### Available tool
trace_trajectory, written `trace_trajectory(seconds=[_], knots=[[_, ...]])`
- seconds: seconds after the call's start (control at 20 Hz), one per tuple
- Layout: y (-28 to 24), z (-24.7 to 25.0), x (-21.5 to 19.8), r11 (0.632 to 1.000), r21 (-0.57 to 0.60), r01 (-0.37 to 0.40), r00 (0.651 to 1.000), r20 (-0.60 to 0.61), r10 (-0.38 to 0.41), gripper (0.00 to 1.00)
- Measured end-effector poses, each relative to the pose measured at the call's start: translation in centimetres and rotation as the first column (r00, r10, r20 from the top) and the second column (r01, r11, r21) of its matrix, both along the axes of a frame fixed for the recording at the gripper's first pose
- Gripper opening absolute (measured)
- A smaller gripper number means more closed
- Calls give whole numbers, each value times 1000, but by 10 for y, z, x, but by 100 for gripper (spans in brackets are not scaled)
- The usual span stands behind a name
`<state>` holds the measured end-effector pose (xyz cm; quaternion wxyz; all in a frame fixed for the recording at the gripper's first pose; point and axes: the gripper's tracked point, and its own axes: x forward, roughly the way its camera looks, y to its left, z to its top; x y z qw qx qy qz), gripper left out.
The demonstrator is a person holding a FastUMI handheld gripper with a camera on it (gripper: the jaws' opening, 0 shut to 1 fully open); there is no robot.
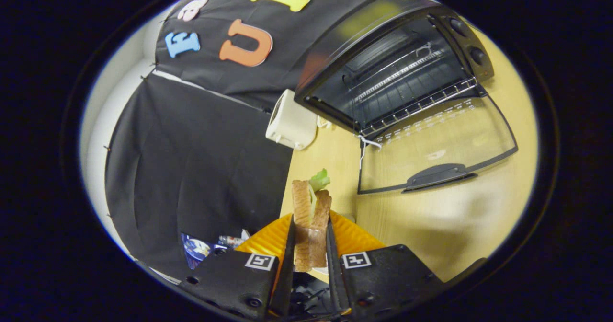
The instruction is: Open the toaster oven, put the food inside, and close the toaster oven door.
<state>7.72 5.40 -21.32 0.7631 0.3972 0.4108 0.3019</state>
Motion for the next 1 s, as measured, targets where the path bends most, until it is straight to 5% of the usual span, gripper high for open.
trace_trajectory(seconds=[0.3,0.5,0.7,0.9,1.0], knots=[[-37,-19,42,973,140,182,983,-28,-179,37],[-58,-19,70,909,264,321,945,-27,-326,37],[-89,-16,99,823,343,453,881,-28,-473,37],[-111,-6,141,724,380,575,781,7,-625,37],[-106,-6,156,717,369,591,760,41,-648,37]])
